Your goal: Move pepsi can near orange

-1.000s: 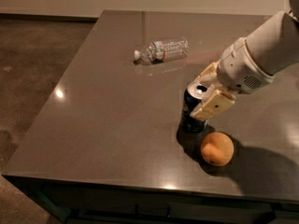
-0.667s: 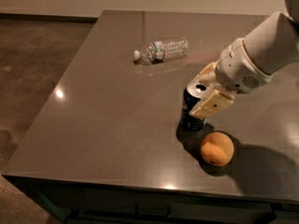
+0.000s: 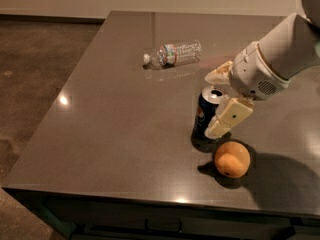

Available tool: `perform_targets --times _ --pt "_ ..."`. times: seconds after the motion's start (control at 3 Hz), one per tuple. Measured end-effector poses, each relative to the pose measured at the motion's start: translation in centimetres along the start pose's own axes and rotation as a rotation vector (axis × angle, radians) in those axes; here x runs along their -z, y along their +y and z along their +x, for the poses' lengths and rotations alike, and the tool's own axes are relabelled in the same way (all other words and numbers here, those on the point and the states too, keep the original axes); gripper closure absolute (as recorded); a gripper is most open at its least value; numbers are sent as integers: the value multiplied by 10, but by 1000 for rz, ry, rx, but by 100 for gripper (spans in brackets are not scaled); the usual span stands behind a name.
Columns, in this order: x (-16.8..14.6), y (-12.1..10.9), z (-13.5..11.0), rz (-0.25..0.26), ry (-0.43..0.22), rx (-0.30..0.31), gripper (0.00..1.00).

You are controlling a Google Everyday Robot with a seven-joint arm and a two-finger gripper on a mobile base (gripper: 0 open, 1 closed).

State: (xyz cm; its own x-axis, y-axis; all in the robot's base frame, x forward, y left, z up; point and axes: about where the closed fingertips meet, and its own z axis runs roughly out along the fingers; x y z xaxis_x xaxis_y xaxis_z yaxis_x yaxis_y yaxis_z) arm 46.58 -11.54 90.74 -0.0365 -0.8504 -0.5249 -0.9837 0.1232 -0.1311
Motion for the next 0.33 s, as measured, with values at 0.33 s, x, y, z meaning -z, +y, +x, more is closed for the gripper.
perform_targets --times 0.33 --pt "0 0 0 0 0 0 0"
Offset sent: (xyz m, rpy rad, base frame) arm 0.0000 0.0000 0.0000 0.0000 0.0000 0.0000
